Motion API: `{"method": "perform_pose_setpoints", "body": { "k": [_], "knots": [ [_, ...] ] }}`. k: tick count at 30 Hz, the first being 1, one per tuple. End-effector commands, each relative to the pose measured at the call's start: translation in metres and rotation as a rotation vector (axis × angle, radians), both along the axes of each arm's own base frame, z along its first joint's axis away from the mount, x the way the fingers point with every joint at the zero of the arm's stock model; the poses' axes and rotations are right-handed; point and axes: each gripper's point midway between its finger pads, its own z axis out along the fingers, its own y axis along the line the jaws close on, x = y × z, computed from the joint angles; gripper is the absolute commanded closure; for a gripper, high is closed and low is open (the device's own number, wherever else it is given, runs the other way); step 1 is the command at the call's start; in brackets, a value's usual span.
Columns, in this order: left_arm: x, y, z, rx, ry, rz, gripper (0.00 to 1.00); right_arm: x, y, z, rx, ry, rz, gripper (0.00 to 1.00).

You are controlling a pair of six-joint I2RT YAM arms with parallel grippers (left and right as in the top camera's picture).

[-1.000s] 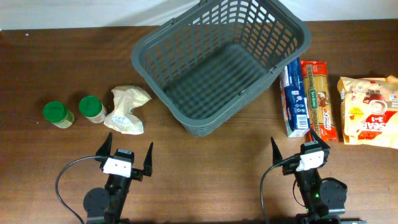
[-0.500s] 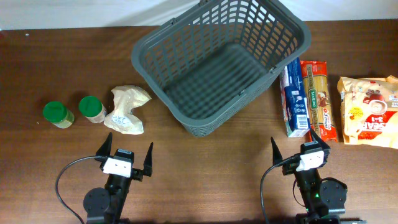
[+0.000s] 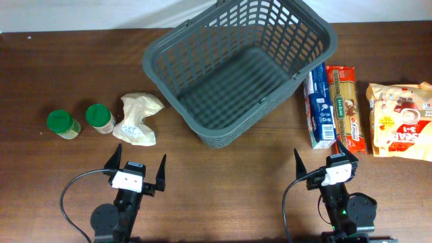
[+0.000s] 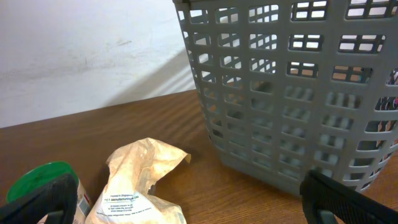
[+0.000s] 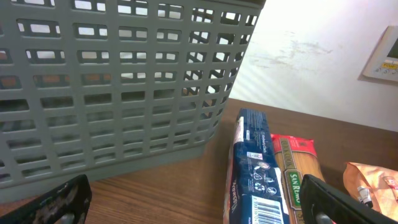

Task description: Pack container

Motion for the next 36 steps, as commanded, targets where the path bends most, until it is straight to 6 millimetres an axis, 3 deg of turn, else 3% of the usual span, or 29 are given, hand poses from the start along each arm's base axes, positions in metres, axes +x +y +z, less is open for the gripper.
{"method": "perform_pose_setpoints", "body": {
  "k": [1,29,36],
  "knots": [
    [0.0,-0.003,-0.004,0.014,0.007,-0.018,0.01,-0.001,0.002,-0.001,0.004,0.0,0.006,0.01],
    [0.0,-0.003,-0.004,0.014,0.005,-0.02,0.01,-0.001,0.002,-0.001,0.004,0.0,0.006,0.01],
    [-0.007,-0.024,-0.002,-0.035,0.01,-0.145,0.01,-0.001,0.002,-0.001,0.004,0.0,0.006,0.01]
  ]
}}
